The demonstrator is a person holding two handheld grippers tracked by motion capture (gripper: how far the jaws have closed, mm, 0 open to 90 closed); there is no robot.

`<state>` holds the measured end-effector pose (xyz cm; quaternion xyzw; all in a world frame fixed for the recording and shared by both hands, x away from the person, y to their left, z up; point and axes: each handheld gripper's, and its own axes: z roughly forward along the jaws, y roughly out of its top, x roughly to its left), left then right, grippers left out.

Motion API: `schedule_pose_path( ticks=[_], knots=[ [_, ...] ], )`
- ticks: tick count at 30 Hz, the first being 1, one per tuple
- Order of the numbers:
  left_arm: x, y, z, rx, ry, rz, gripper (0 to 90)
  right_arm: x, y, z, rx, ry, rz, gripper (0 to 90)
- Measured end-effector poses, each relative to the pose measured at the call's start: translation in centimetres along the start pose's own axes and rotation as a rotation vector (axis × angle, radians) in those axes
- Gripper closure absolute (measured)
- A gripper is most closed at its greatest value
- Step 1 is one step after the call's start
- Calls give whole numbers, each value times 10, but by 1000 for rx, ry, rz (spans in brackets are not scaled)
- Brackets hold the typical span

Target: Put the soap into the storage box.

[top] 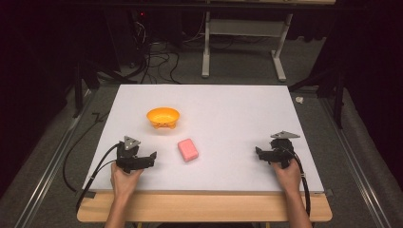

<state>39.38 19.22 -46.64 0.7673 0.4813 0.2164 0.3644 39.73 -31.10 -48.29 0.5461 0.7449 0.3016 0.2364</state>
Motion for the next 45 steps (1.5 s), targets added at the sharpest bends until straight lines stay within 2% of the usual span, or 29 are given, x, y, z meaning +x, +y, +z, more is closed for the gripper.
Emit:
schedule_pose_path(
  ticks=[2,3,8,9,11,13,20,24,28,35,43,45],
  knots=[
    [-1,1,-1,-3,-5,5,113,0,0,0,0,0,0,160],
    [-5,4,-3,-4,-33,20,125,0,0,0,0,0,0,160],
    [-12,9,-6,-23,-64,35,147,0,0,0,0,0,-1,160],
    [-15,11,-6,-36,-88,37,148,0,0,0,0,0,0,160],
    [-17,12,-7,-36,-94,42,149,0,0,0,0,0,0,160],
    [-21,16,-6,-47,-123,42,149,0,0,0,-1,0,-1,160],
    [-33,22,-3,-47,-142,79,142,0,0,0,0,0,-1,160],
    [-40,27,1,-57,-183,81,131,0,0,0,0,0,0,160],
    [-48,32,7,-51,-209,107,125,0,0,0,0,0,0,160],
    [-58,40,14,-54,-232,129,112,0,0,0,0,0,0,160],
    [-71,49,26,-39,-248,176,97,0,0,0,-1,0,2,160],
    [-75,51,30,-31,-256,201,92,0,0,0,0,0,2,160]
  ],
)
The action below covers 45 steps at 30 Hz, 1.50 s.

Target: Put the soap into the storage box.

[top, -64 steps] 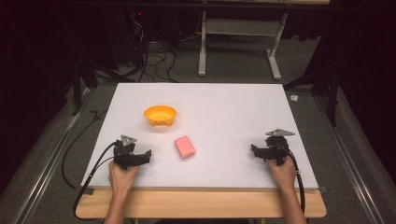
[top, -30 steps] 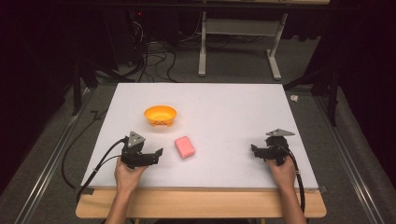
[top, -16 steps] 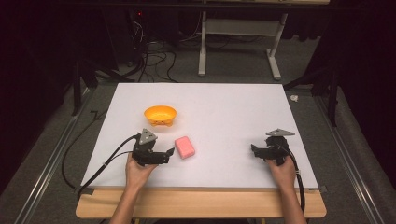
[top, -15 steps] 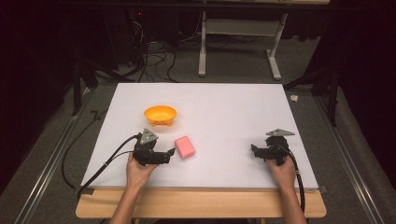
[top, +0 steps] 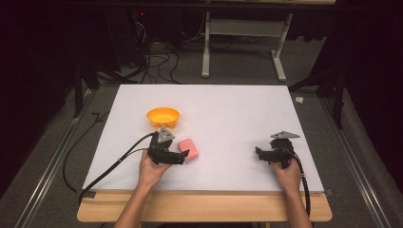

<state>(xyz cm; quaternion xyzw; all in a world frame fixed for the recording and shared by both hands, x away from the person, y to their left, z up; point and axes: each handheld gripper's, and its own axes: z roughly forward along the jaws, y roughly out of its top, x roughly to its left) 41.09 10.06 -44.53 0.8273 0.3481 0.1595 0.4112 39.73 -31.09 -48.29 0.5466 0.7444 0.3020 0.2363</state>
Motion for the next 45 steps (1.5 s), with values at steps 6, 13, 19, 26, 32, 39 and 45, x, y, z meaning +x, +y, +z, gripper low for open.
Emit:
schedule_pose_path(
  ticks=[6,13,19,26,32,39,45],
  knots=[
    [-3,4,11,25,-10,41,80,0,0,0,0,0,0,160],
    [1,2,24,53,-29,57,55,0,0,0,0,0,0,160],
    [2,-2,34,72,-60,71,39,0,0,0,0,0,0,160],
    [3,-5,42,84,-82,76,23,0,0,0,0,0,-2,160],
    [0,-6,48,102,-80,98,34,0,0,0,0,1,-1,160],
    [-3,-5,52,111,-61,115,68,0,0,0,0,0,-1,160],
    [-4,-5,51,118,-55,116,91,0,0,0,0,0,0,160]
  ],
)
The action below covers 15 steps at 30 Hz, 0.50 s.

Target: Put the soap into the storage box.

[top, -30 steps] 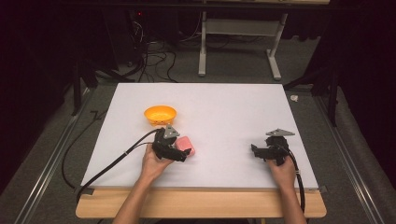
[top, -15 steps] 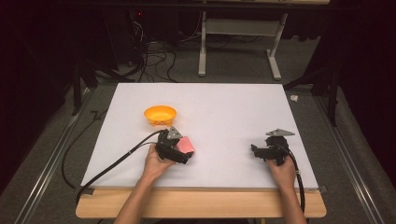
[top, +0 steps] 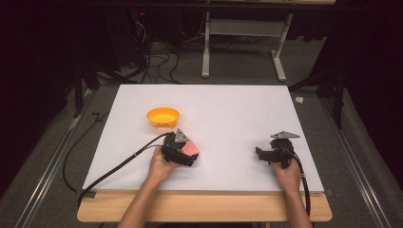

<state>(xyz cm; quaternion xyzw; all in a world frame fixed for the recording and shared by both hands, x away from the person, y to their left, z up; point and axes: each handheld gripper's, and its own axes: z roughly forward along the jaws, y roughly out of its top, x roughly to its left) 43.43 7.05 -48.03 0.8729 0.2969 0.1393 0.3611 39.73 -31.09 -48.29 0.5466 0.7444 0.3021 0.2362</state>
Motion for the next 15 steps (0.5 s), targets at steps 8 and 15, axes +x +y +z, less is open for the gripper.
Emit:
schedule_pose_path(
  ticks=[8,15],
  knots=[
    [-1,-1,-1,15,12,9,130,0,0,0,0,0,-2,160],
    [-2,-1,-1,19,19,4,132,0,0,0,0,0,0,160]
  ],
)
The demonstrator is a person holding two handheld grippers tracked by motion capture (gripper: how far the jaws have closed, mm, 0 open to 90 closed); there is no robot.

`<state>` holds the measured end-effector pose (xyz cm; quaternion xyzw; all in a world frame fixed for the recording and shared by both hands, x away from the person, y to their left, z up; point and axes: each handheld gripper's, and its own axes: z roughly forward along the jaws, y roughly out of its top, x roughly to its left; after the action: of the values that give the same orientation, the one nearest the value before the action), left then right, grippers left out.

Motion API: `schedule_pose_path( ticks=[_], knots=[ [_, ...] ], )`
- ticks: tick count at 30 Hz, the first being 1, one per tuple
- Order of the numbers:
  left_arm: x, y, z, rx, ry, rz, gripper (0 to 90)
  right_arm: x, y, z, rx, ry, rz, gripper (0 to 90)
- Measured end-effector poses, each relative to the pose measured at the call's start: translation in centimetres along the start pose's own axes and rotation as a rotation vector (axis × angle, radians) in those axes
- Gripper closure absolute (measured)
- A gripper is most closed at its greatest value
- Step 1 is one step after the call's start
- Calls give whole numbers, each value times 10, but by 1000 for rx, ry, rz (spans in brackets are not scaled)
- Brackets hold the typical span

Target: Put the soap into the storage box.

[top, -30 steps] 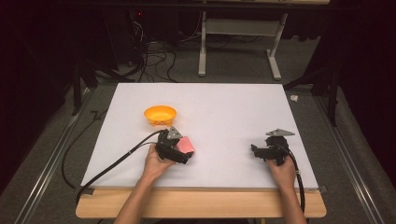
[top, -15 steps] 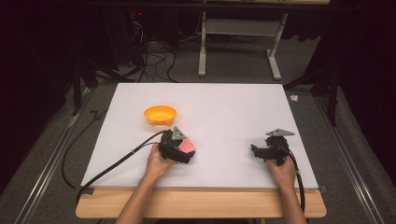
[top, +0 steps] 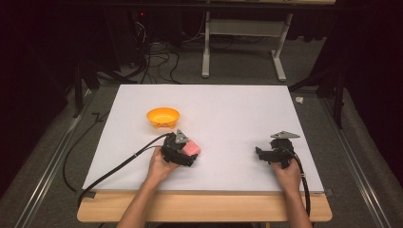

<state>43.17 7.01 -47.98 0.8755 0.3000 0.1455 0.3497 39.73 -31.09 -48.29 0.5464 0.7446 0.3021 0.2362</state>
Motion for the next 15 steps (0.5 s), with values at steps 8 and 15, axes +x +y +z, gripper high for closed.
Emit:
schedule_pose_path(
  ticks=[8,15],
  knots=[
    [-2,1,-3,10,4,-10,132,0,0,0,0,0,0,160],
    [-3,4,-12,-4,16,-29,132,0,0,0,0,0,0,160]
  ],
)
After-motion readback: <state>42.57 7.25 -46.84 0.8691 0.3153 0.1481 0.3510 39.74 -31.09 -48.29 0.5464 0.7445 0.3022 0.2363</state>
